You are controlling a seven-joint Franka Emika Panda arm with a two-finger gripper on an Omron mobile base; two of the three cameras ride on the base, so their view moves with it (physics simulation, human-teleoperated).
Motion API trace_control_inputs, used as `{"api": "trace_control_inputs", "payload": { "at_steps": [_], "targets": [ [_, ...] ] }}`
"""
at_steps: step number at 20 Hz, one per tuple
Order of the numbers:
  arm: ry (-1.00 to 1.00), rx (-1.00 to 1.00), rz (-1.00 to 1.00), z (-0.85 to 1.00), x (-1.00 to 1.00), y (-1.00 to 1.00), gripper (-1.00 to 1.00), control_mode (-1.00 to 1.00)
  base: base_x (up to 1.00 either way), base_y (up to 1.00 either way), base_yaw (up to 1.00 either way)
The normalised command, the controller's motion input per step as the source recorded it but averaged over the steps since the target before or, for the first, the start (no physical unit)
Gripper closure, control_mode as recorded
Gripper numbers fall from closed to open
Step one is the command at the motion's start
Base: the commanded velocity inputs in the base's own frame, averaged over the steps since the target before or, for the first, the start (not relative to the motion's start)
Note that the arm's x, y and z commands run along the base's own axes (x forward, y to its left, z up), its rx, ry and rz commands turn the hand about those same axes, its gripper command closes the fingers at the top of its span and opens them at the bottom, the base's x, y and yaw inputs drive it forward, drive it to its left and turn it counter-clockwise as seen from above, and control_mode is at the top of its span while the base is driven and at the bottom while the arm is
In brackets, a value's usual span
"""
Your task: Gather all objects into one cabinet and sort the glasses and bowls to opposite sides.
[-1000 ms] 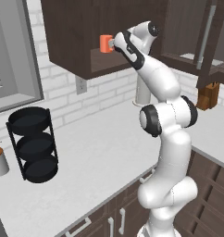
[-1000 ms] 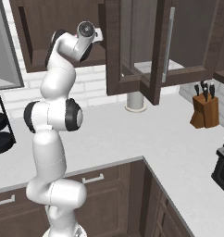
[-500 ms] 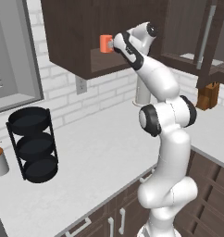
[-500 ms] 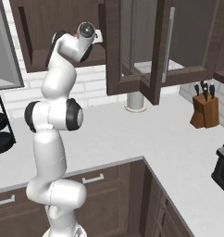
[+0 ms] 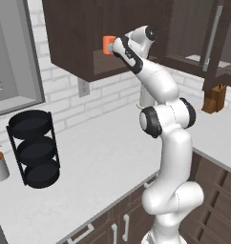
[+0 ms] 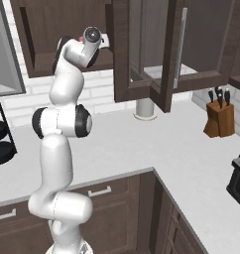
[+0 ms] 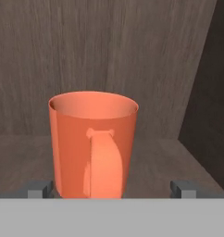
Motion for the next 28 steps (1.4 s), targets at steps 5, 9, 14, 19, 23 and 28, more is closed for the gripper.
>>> {"api": "trace_control_inputs", "payload": {
  "at_steps": [5,9,14,19,23,28],
  "targets": [
    [0.0,0.0,0.0,0.0,0.22,0.01,1.0,-1.0,0.0,0.0,0.0],
    [0.0,0.0,0.0,0.0,0.09,0.0,1.0,-1.0,0.0,0.0,0.0],
    [0.0,0.0,0.0,0.0,0.03,0.0,1.0,-1.0,0.0,0.0,0.0],
    [0.02,0.0,0.0,0.0,0.0,0.01,1.0,-1.0,0.0,0.0,0.0],
    [0.05,0.0,0.0,0.0,0.02,0.1,1.0,-1.0,0.0,0.0,0.0],
    [0.04,0.0,0.0,0.0,0.0,0.03,1.0,-1.0,0.0,0.0,0.0]
  ]
}}
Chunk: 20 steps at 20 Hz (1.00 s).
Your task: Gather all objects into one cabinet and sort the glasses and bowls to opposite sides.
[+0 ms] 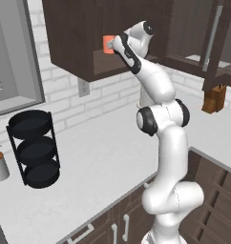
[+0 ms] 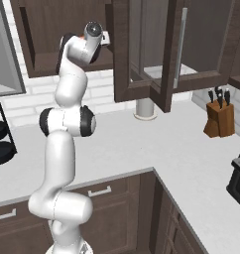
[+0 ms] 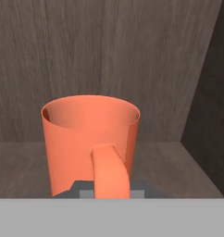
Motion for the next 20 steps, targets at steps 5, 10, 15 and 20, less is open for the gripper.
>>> {"api": "trace_control_inputs", "payload": {
  "at_steps": [5,10,15,20],
  "targets": [
    [0.03,0.08,0.0,0.0,-0.18,0.01,1.0,-1.0,0.0,0.0,0.0],
    [0.0,0.13,0.0,-0.02,-0.53,0.0,1.0,-1.0,0.0,0.0,0.0],
    [-0.1,0.03,0.0,-0.19,-0.88,0.0,1.0,-1.0,0.0,0.0,0.0],
    [-0.12,0.0,0.0,-0.17,-1.0,0.0,1.0,-1.0,0.0,0.0,0.0]
  ]
}}
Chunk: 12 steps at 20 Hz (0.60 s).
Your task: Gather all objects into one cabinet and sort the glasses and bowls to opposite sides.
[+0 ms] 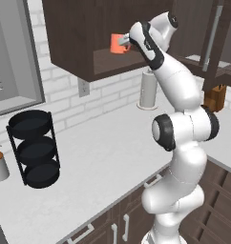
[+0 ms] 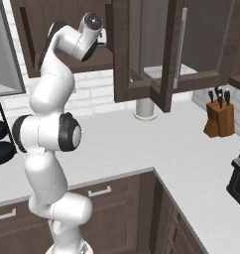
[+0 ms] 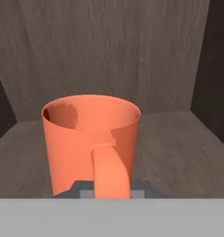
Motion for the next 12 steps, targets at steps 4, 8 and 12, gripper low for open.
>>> {"api": "trace_control_inputs", "payload": {
  "at_steps": [4,8,12],
  "targets": [
    [-0.13,0.0,0.0,-0.12,-1.0,0.0,1.0,-1.0,0.0,0.0,0.0],
    [-0.06,0.0,-0.01,-0.01,-1.0,0.0,1.0,-1.0,0.0,0.0,0.0],
    [0.0,0.0,-0.05,0.03,-1.0,0.0,1.0,-1.0,0.0,0.0,0.0]
  ]
}}
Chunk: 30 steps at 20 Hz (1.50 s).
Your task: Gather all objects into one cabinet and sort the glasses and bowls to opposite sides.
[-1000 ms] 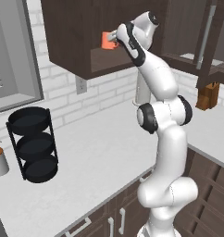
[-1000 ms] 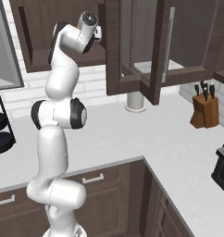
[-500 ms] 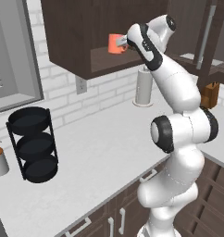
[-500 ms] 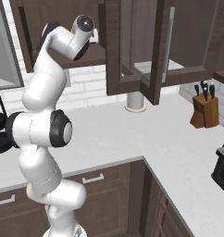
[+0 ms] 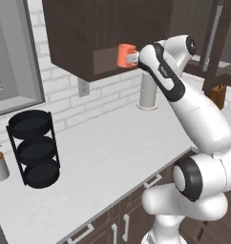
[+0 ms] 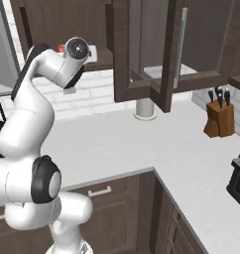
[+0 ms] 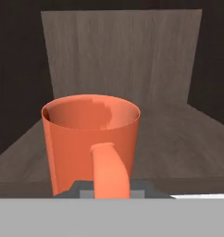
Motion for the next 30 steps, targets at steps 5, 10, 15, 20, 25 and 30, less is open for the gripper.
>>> {"api": "trace_control_inputs", "payload": {
  "at_steps": [5,10,15,20,25,30],
  "targets": [
    [0.02,0.0,-0.07,0.22,-1.0,-0.01,1.0,-1.0,0.0,0.0,0.0],
    [0.09,0.0,-0.16,0.19,-1.0,-0.05,1.0,-1.0,0.0,0.0,0.0],
    [0.16,0.0,-0.23,0.12,-1.0,-0.07,1.0,-1.0,0.0,0.0,0.0],
    [0.14,0.0,-0.19,0.03,-1.0,-0.18,1.0,-1.0,0.0,0.0,0.0],
    [0.04,0.0,-0.12,-0.05,-0.96,-0.11,1.0,-1.0,0.0,0.0,0.0],
    [0.01,-0.03,0.0,-0.08,-0.34,0.07,1.0,-1.0,0.0,0.0,0.0]
  ]
}}
